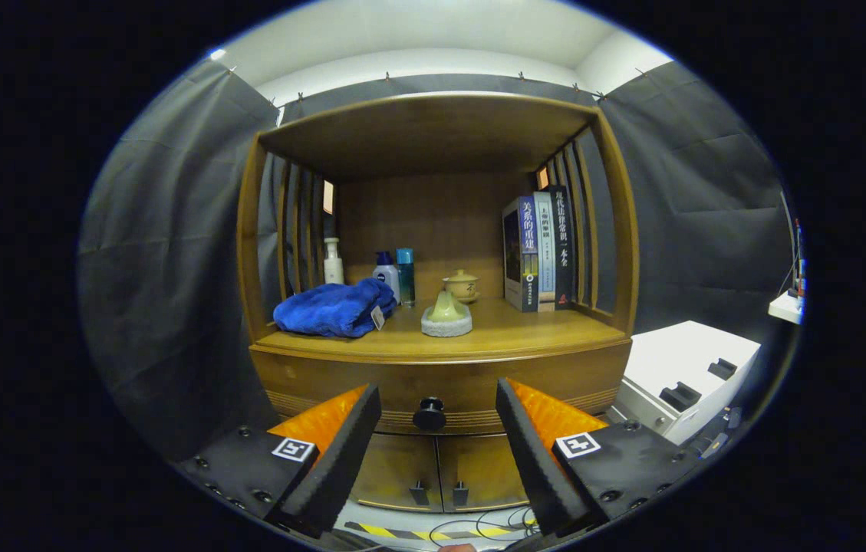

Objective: Pull open the drawer, take out the items inside it, and place them on the countertop above the cabinet.

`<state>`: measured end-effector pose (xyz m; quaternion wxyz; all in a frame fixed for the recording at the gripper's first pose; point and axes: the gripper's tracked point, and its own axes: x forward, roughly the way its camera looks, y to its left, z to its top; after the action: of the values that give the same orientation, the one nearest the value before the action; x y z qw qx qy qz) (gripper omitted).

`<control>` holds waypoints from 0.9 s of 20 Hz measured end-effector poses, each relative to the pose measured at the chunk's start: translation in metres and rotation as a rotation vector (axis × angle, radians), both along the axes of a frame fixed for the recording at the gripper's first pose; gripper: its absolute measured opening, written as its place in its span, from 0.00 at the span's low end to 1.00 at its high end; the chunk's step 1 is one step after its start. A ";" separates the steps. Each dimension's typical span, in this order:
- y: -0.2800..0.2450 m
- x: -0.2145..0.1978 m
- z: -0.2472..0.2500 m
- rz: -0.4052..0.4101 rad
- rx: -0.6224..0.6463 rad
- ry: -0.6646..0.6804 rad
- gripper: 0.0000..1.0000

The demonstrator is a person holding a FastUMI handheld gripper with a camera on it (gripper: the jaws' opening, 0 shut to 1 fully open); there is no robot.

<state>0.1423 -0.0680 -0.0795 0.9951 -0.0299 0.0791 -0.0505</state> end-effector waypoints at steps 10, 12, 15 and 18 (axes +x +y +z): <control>0.035 -0.100 0.066 0.143 0.008 -0.001 0.98; 0.034 -0.112 0.076 0.152 0.012 -0.014 0.98; 0.028 -0.122 0.078 0.135 0.015 -0.018 0.98; 0.027 -0.125 0.083 0.117 0.046 -0.019 0.98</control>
<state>0.0176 -0.0414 0.0032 0.9975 -0.0109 0.0691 0.0093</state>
